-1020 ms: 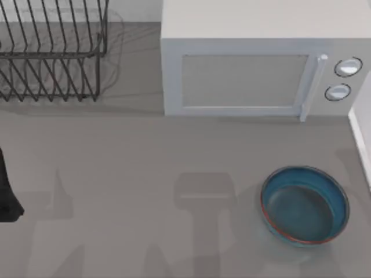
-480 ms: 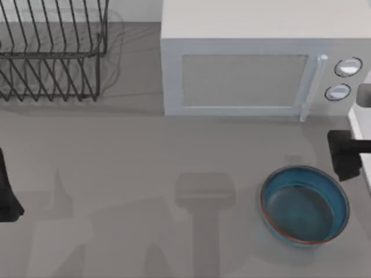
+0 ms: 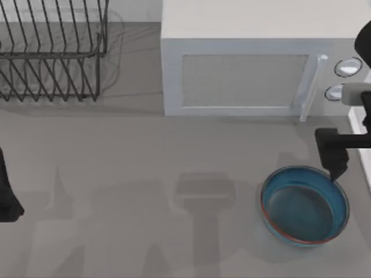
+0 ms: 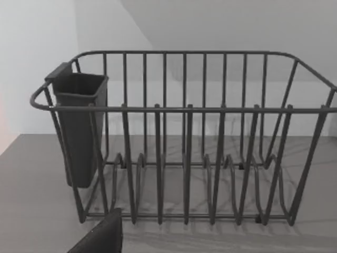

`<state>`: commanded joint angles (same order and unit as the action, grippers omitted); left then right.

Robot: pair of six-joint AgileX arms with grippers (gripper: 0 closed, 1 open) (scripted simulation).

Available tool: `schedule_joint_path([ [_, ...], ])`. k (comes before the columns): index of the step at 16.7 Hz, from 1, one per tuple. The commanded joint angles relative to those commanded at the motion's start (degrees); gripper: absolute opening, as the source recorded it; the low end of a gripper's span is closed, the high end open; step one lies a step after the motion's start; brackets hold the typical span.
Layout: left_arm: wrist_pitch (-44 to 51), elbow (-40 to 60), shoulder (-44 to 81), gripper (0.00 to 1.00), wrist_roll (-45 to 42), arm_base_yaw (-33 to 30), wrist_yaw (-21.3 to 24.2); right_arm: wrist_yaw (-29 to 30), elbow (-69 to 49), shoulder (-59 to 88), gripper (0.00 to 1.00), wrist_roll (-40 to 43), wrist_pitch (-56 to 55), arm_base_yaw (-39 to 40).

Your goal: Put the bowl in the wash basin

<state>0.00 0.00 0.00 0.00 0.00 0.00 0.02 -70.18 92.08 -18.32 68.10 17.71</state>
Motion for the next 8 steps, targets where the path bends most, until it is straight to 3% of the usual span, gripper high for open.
schedule_joint_path([
  [4, 0.0, 0.0, 0.0, 1.0, 0.0, 0.0, 0.0, 0.0, 2.0, 0.6, 1.0, 0.1, -2.3, -0.2],
  [8, 0.0, 0.0, 0.0, 1.0, 0.0, 0.0, 0.0, 0.0, 8.7, 3.9, 1.0, -0.1, -13.0, 0.0],
])
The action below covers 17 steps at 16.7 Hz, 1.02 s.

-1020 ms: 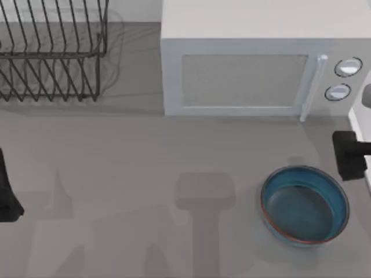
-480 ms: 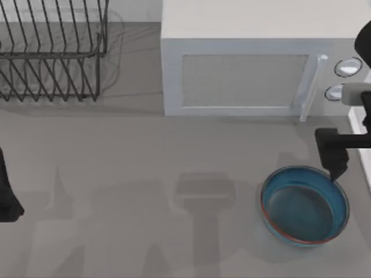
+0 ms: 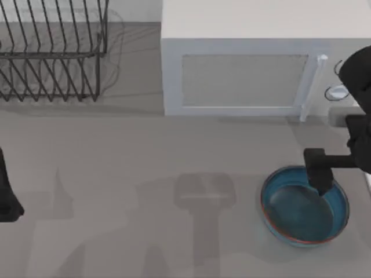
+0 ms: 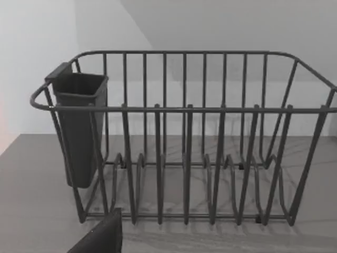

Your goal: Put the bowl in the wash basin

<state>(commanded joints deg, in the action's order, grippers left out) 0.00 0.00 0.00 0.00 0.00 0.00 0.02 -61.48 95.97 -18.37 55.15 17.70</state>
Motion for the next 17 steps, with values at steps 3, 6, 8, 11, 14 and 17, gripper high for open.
schedule_joint_path([
  [3, 0.0, 0.0, 0.0, 1.0, 0.0, 0.0, 0.0, 0.0, 5.1, 2.6, 1.0, -0.2, -7.8, 0.1],
  [6, 0.0, 0.0, 0.0, 1.0, 0.0, 0.0, 0.0, 0.0, 7.1, 3.7, 1.0, -0.3, -10.4, 0.2],
  [8, 0.0, 0.0, 0.0, 1.0, 0.0, 0.0, 0.0, 0.0, 7.1, 3.7, 1.0, -0.3, -10.4, 0.2],
  [11, 0.0, 0.0, 0.0, 1.0, 0.0, 0.0, 0.0, 0.0, 7.1, 3.7, 0.85, -0.3, -10.4, 0.2],
  [14, 0.0, 0.0, 0.0, 1.0, 0.0, 0.0, 0.0, 0.0, 7.1, 3.7, 0.62, -0.3, -10.4, 0.2],
  [17, 0.0, 0.0, 0.0, 1.0, 0.0, 0.0, 0.0, 0.0, 7.1, 3.7, 0.4, -0.3, -10.4, 0.2],
])
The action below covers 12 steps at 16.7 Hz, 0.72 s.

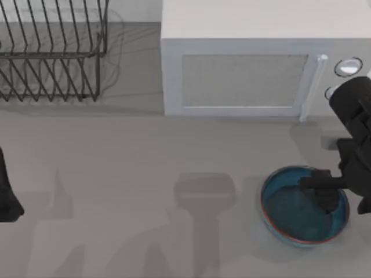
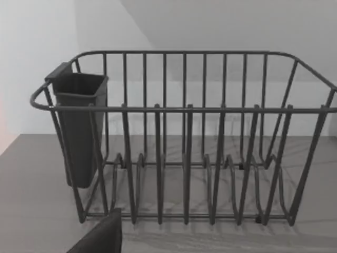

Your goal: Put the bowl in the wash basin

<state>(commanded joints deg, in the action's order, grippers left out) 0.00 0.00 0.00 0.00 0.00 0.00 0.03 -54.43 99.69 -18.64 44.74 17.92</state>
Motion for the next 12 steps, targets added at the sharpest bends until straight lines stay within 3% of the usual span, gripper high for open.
schedule_joint_path([
  [5, 0.0, 0.0, 0.0, 1.0, 0.0, 0.0, 0.0, 0.0, 0.0, 0.0, 0.02, 0.0, 0.0, 0.0],
  [12, 0.0, 0.0, 0.0, 1.0, 0.0, 0.0, 0.0, 0.0, 0.0, 0.0, 0.0, 0.0, 0.0, 0.0],
])
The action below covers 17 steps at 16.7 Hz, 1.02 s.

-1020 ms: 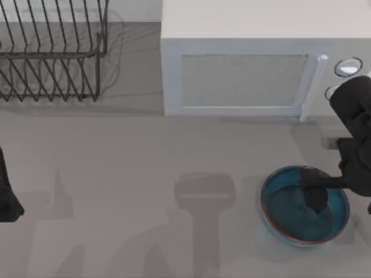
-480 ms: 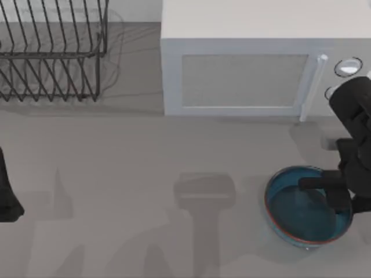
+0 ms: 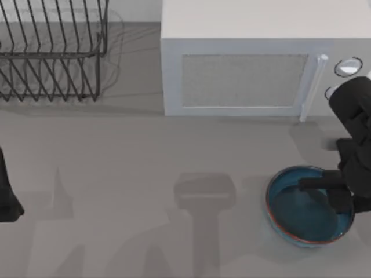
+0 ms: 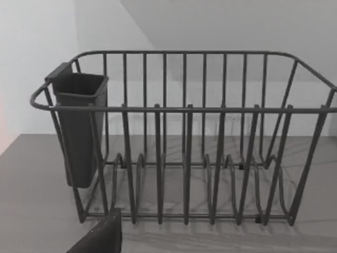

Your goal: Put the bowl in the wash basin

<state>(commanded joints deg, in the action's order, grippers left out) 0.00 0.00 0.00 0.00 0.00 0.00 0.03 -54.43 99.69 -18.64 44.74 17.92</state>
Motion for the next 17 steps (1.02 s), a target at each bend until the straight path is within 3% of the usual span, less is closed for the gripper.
schedule_joint_path([
  [6, 0.0, 0.0, 0.0, 1.0, 0.0, 0.0, 0.0, 0.1, -4.0, -0.7, 0.0, 0.0, 4.2, 0.1],
  [13, 0.0, 0.0, 0.0, 1.0, 0.0, 0.0, 0.0, 0.1, -20.9, -5.5, 0.0, 0.2, 28.0, -0.2],
  [17, 0.0, 0.0, 0.0, 1.0, 0.0, 0.0, 0.0, 0.0, -26.6, -8.0, 0.0, 0.5, 34.6, -0.4],
])
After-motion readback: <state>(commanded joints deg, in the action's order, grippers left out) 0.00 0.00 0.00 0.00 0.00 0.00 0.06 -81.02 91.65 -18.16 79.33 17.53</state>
